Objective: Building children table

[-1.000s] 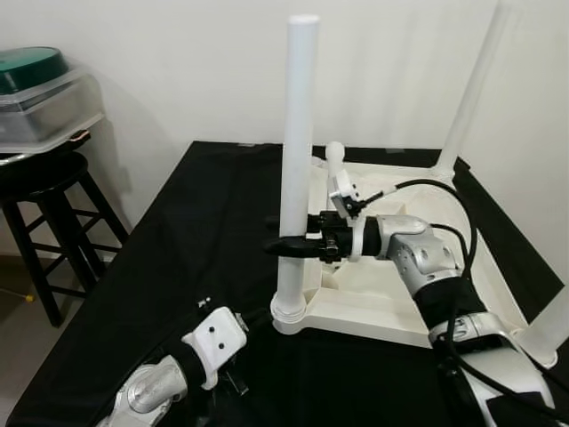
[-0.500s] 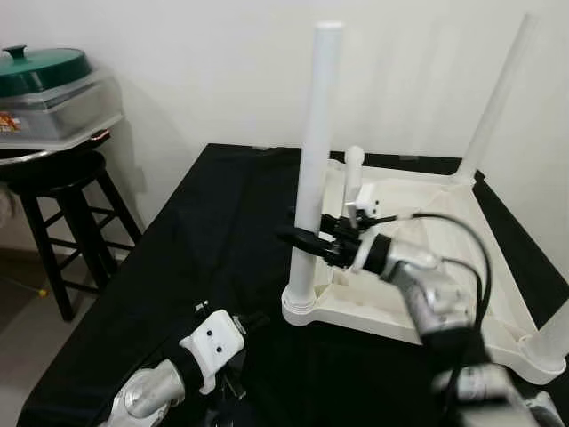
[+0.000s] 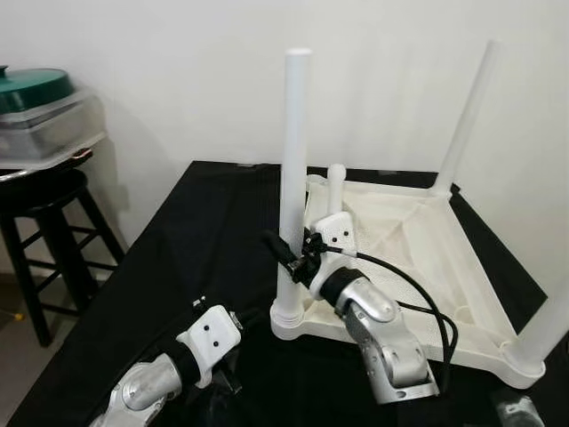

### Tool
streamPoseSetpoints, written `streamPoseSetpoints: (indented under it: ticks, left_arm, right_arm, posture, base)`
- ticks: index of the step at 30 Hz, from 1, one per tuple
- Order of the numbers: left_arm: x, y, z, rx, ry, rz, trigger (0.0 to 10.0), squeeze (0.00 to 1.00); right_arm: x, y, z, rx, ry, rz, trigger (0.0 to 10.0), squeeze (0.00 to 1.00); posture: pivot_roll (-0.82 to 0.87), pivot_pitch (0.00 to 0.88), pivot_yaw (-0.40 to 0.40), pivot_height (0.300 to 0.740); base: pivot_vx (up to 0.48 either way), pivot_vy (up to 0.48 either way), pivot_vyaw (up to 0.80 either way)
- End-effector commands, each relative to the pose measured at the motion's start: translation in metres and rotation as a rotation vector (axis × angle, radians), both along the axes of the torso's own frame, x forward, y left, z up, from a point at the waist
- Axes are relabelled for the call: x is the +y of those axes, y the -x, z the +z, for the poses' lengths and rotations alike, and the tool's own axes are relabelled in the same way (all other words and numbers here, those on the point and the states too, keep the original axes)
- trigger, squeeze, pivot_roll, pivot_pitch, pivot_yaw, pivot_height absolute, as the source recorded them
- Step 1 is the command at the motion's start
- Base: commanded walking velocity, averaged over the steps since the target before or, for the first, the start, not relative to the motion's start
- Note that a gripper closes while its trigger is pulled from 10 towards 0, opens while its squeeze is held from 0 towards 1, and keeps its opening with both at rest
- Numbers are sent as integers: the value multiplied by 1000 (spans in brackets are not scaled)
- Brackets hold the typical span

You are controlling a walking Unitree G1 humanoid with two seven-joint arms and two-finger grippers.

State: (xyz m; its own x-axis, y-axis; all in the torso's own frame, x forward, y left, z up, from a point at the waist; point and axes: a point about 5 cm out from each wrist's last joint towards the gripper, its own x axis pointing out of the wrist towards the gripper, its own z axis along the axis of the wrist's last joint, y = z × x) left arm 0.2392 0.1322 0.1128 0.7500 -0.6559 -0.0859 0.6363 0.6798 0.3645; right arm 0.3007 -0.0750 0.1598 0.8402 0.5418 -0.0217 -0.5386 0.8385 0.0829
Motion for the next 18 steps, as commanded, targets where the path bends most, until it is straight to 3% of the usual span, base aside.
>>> streamPoseSetpoints:
  ticks: [1,5,8,12,14,18]
  left_arm:
    - [3,-2,-1,0,-9,11,10000,0]
    - [1,-1,0,2,-14,0,10000,0]
    - [0,-1,0,0,-11,-1,10000,0]
    - [0,0,0,-1,-8,-1,10000,0]
    - [-1,0,1,-3,-6,1,10000,0]
    - [-2,1,1,-2,-3,2,10000,0]
  right_arm:
    - [-15,5,-33,192,28,-53,10000,1000]
    - [-5,2,-15,145,-36,123,10000,1000]
    - [-4,-3,0,70,5,331,10000,1000]
    - [-8,-6,4,53,47,425,10000,1000]
    - [-16,-10,10,24,109,538,10000,0]
    - [-31,-20,22,-6,138,631,10000,0]
  posture:
    - [-54,0,-5,740]
    - [-49,0,0,740]
    - [-45,0,-4,740]
    - [-38,0,-7,740]
    - [-36,0,-9,740]
    - [-31,0,-9,740]
  base:
    - [0,0,0]
    - [0,0,0]
    - [0,0,0]
    - [0,0,0]
    - [0,0,0]
    - [0,0,0]
